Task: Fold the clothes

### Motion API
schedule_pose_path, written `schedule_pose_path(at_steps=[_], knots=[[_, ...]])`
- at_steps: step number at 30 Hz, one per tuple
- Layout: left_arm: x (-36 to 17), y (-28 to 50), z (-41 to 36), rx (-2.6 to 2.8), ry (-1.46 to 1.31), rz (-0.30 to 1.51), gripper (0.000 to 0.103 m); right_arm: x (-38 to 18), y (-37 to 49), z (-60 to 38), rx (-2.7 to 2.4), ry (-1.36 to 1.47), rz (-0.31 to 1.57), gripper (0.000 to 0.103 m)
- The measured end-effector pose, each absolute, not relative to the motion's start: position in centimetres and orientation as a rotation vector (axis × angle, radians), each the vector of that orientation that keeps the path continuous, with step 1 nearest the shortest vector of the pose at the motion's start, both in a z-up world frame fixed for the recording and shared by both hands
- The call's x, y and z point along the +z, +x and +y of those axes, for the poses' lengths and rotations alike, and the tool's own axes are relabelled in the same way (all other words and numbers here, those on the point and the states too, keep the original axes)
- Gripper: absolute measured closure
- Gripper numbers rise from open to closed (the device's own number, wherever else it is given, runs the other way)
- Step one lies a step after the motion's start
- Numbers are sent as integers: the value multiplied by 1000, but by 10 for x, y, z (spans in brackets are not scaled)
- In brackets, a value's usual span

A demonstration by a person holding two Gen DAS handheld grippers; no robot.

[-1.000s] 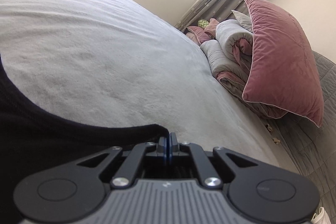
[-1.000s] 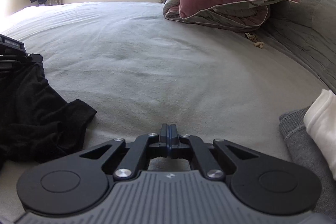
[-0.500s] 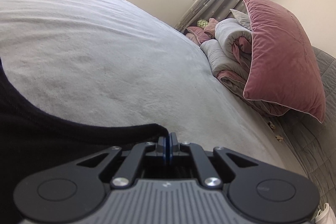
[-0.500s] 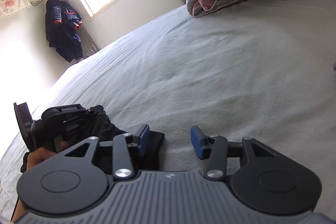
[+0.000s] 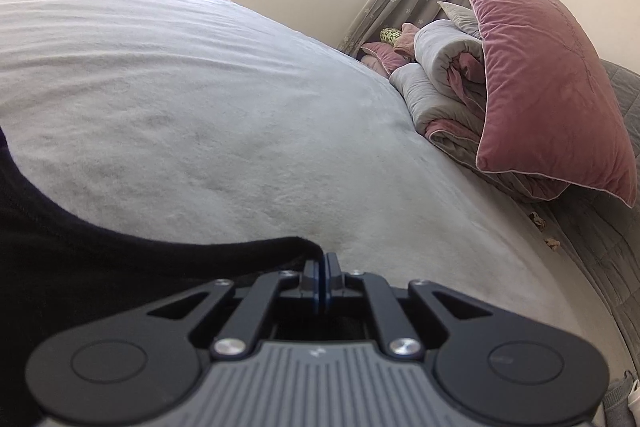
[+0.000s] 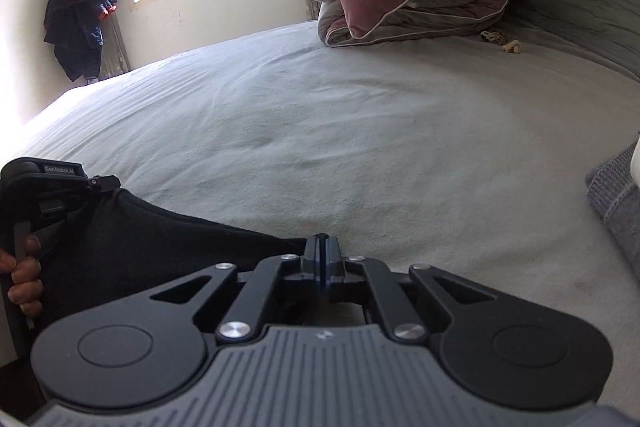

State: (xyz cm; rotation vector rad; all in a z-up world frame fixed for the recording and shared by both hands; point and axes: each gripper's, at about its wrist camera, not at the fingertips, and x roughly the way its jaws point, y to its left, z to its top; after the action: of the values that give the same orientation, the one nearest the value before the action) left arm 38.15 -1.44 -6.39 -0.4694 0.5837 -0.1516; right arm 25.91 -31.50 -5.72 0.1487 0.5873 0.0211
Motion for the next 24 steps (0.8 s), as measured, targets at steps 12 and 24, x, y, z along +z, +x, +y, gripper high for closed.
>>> schedule_pose_path(at_steps=[12,24], knots=[[-37,369,-18,-186,-467,634,39,-53,255,-326,62,219,571,99],[0,307,-39,-271,-240,667,33,-52,255,-351,186,394,589,90]])
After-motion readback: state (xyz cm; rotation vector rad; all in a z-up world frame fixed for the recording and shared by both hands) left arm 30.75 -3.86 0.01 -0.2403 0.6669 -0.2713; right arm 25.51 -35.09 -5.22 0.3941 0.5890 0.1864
